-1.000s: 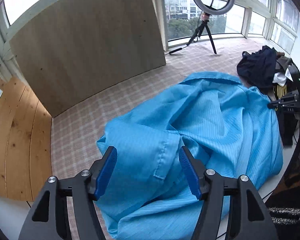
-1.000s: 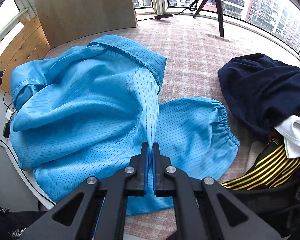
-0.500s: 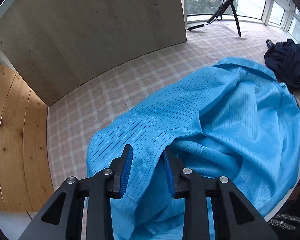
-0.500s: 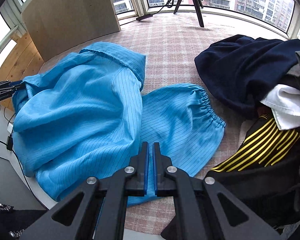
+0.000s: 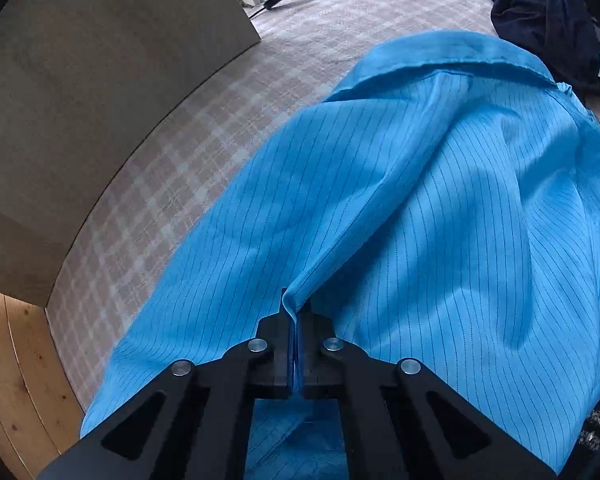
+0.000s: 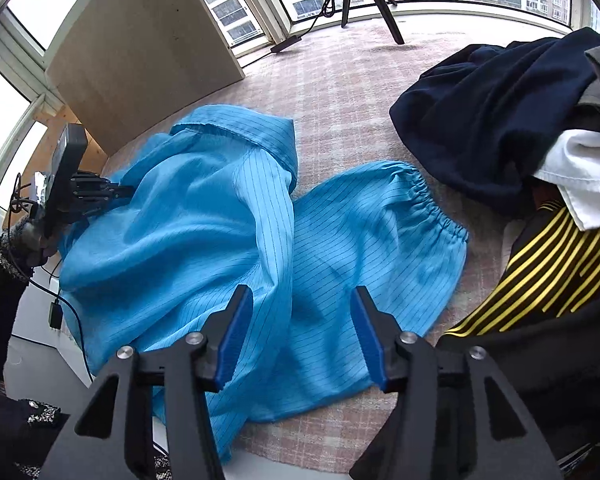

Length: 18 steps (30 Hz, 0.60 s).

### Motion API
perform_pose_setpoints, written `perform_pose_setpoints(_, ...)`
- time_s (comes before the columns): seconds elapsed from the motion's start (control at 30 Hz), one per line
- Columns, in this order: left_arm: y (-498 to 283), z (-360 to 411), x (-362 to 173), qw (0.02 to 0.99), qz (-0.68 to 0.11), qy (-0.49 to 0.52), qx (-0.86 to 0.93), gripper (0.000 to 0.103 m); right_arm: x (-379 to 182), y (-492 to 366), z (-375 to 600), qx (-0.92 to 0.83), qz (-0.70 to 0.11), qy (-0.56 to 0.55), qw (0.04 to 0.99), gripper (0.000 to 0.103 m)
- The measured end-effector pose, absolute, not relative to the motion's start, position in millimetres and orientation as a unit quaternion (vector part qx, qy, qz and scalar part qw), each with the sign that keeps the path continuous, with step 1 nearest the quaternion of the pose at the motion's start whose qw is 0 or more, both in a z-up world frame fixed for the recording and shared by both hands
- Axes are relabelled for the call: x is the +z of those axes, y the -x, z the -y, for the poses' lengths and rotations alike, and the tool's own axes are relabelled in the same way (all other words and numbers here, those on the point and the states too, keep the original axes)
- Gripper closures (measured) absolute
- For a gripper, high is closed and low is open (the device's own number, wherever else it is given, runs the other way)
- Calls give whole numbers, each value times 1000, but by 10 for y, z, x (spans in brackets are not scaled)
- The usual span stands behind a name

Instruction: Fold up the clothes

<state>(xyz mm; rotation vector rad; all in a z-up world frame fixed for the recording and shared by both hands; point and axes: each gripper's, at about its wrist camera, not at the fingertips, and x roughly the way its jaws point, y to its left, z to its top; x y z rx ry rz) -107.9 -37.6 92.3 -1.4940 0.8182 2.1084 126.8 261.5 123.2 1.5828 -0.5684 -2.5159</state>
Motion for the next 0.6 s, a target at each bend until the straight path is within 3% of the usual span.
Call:
perform_pose_setpoints(0.1,1038,782,1518,208,-228,500,809,103,1223,-1211,-2604,-829,192,-519,76,49)
perform_pose_setpoints(0.23,828,1465,2057,150,-210,460,849,103,1189,-1063,-2526,-827,198,-514,114,49)
perform_pose_setpoints(0.43,609,2607,2060,41,-151,478,864,103,1221,-849,-2281,-809,220,-504,209,48)
perform_pose_setpoints(0.6,380,3070,1777,-1,-121,503,856,103,1289,-642,-1921,-814,155,-503,245,42)
